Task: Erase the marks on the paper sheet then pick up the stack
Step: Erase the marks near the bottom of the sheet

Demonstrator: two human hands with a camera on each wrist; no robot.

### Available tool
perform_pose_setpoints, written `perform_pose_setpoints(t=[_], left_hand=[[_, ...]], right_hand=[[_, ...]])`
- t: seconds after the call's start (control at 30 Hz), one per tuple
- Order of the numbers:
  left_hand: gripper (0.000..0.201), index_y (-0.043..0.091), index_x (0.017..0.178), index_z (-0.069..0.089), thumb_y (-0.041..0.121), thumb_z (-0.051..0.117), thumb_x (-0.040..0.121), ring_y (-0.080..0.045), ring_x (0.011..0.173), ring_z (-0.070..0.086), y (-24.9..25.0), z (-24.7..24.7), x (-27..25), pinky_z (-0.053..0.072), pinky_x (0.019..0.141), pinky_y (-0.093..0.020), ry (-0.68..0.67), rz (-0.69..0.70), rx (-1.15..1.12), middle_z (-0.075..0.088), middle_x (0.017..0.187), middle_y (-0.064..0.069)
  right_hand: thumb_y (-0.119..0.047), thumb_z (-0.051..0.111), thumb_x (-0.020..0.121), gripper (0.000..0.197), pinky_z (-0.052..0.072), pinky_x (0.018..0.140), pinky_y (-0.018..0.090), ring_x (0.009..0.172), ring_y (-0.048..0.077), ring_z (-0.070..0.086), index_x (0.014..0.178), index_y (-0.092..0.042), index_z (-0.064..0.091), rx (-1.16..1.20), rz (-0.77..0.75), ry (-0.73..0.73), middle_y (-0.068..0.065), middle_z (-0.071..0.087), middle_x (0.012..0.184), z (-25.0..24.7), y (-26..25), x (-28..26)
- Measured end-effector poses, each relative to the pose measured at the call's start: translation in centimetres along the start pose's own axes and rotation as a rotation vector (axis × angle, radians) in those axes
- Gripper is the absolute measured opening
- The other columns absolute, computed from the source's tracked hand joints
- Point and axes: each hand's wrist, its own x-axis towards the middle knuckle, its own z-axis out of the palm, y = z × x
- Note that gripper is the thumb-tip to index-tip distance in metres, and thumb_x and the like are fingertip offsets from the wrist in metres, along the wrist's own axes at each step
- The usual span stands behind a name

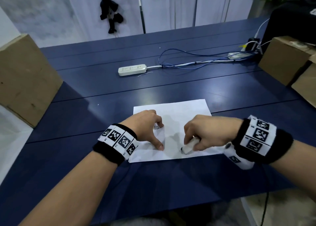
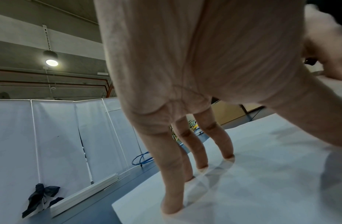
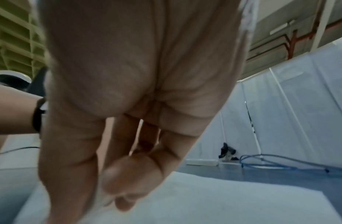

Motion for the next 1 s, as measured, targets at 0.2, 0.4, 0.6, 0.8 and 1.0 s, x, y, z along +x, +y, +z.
perform_pose_setpoints(t=[0.2,0.4,0.6,0.8,1.0], left_hand=[[0.075,0.031,0.119,0.064,0.060,0.089,0.055,-0.010,0.098,0.049,0.0,0.0,-0.1,0.040,0.076,-0.028,0.008,0.002,0.001,0.050,0.112,0.011],[0.077,0.031,0.119,0.064,0.062,0.090,0.053,-0.011,0.101,0.050,0.0,0.0,0.2,0.046,0.081,-0.030,-0.010,-0.008,-0.001,0.049,0.111,0.011],[0.074,0.032,0.117,0.062,0.061,0.089,0.054,-0.010,0.100,0.049,0.0,0.1,0.2,0.040,0.076,-0.029,-0.011,-0.012,0.003,0.048,0.110,0.012],[0.075,0.032,0.118,0.062,0.060,0.090,0.054,-0.009,0.099,0.047,0.0,0.0,0.2,0.039,0.075,-0.028,-0.018,-0.011,-0.001,0.048,0.112,0.011],[0.074,0.033,0.117,0.062,0.060,0.090,0.054,-0.008,0.098,0.048,0.0,0.0,0.1,0.039,0.075,-0.028,-0.015,-0.023,-0.008,0.048,0.111,0.013]], right_hand=[[-0.052,0.055,0.083,0.040,0.049,0.066,0.028,0.079,0.019,0.060,0.092,-0.019,0.077,-0.066,0.219,0.307,-0.001,0.071,0.081,-0.9,3.2,1.8],[-0.032,0.071,0.079,0.030,0.035,0.067,0.004,0.070,-0.006,0.050,0.107,-0.025,0.076,0.034,-0.026,-0.003,-0.010,0.067,0.100,0.0,0.2,-0.2],[-0.063,0.056,0.078,0.047,0.056,0.073,0.036,0.080,0.015,0.063,0.091,-0.022,0.078,-0.006,0.218,0.246,-0.002,0.072,0.082,-0.7,3.3,1.6],[-0.032,0.072,0.077,0.028,0.044,0.071,0.018,0.075,-0.001,0.052,0.105,-0.028,0.076,0.013,0.024,-0.044,-0.009,0.068,0.099,0.2,0.6,0.0],[-0.053,0.057,0.088,0.044,0.053,0.064,0.039,0.065,0.022,0.052,0.073,-0.012,0.066,-0.081,0.231,0.252,0.002,0.060,0.063,-1.4,3.8,1.8]])
